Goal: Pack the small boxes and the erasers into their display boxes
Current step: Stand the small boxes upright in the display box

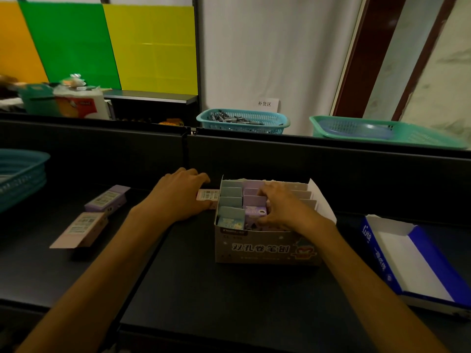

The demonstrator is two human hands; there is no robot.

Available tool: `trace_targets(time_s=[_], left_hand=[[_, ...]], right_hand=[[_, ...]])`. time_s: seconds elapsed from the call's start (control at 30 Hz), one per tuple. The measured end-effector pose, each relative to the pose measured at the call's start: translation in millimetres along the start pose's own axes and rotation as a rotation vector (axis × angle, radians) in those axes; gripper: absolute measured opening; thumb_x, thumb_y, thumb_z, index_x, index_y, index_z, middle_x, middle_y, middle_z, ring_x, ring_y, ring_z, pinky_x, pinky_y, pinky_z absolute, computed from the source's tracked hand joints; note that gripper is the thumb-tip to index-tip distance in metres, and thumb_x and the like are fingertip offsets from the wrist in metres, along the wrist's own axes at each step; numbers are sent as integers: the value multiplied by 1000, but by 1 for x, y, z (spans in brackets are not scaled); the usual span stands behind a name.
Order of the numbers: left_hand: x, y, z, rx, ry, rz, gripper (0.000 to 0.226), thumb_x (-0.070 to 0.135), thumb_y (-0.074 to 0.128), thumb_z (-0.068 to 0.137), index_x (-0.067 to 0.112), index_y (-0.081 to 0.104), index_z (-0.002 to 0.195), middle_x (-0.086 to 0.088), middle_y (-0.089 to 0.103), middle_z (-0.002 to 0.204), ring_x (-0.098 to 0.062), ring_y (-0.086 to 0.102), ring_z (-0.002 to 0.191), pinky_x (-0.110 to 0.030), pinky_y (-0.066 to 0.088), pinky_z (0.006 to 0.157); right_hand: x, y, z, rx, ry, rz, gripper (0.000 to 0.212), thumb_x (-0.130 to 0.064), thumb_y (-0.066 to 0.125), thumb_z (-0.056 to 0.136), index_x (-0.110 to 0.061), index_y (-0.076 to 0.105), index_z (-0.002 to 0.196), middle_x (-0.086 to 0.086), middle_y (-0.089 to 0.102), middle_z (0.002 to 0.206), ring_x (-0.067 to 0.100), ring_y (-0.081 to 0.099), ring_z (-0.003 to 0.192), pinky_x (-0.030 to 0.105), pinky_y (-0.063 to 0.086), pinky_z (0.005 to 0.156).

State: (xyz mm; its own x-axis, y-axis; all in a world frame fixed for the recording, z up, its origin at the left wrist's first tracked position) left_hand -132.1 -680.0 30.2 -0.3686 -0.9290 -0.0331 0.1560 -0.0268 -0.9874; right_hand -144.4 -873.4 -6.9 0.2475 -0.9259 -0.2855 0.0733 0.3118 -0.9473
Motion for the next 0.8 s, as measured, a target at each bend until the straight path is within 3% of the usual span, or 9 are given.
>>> trace_targets(time_s=[0.17,0.3,0.47,0.8], left_hand=[[0,2,2,-1,-5,-1,65,56,54,85,28,34,140,-2,41,139,-21,38,127,-41,36,100],[-5,6,3,-6,-27,12,64,55,54,86,28,34,140,-2,41,140,-21,38,128,-41,36,101],[-21,15,2,-16,-62,41,63,53,55,86,29,33,140,-2,40,141,-21,37,128,-40,35,102],[-98,32,-14,-61,-126,56,64,52,57,85,30,33,139,-2,40,138,-22,38,125,-42,36,101]], right_hand=[[0,-3,-1,-33,-9,-6,65,-30,81,72,-23,45,126,-2,47,131,13,43,116,26,38,94],[1,-22,-5,9,-31,-62,52,-42,70,81,-26,48,125,-5,50,119,10,47,104,25,41,83],[-9,-39,-2,162,-93,-203,43,-42,55,91,-28,48,131,-4,51,131,15,42,121,34,32,101],[-67,-23,31,169,-144,-241,47,-38,52,93,-27,41,138,-2,46,140,17,41,127,36,30,106]])
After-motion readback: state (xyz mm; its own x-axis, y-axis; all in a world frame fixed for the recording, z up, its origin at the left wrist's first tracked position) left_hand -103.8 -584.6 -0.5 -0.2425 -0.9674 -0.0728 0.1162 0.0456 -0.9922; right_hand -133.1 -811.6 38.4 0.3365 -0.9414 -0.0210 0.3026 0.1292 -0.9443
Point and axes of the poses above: each hand's wrist, its own z-axis towards the middle knuckle, its own y-axis out of the palm, x = y × z, the point moved 6 cm from there along z, towards the middle knuckle
